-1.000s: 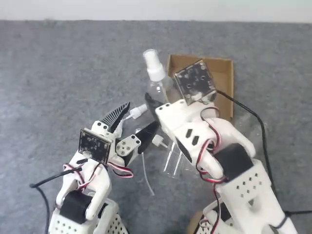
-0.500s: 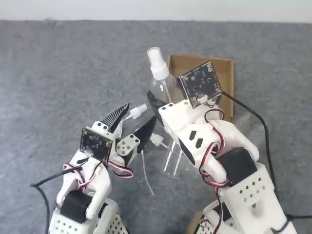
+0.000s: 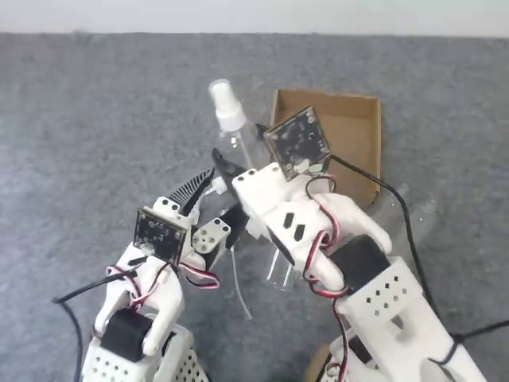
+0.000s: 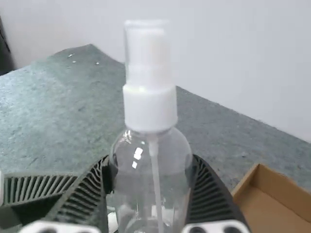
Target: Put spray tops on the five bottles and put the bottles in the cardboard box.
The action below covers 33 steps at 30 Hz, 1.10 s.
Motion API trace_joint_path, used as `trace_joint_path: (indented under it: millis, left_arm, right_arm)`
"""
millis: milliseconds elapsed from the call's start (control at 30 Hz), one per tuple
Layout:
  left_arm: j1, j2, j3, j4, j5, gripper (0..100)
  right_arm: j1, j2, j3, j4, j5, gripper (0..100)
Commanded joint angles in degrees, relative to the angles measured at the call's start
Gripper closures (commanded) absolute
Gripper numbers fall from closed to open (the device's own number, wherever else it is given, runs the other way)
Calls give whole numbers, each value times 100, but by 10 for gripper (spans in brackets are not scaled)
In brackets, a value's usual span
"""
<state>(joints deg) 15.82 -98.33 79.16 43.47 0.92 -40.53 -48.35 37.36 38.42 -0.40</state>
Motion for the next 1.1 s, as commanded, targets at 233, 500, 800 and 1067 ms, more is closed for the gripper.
trace_joint_path:
  millis: [233, 500, 800, 1067]
  left_arm:
    - [-246, -9, -40, -273, -53, 775]
    - [-220, -9, -31, -237, -35, 776]
    - [-220, -53, 84, -62, -18, 852]
    - [-237, -53, 374, -501, -18, 986]
  right_arm:
    - [-101, -435, -791, 1077, -35, 992]
    - [673, -57, -765, 470, -35, 992]
    - [2000, 1798, -809, -1648, -79, 992]
    - [2457, 3618, -1398, -2510, -703, 992]
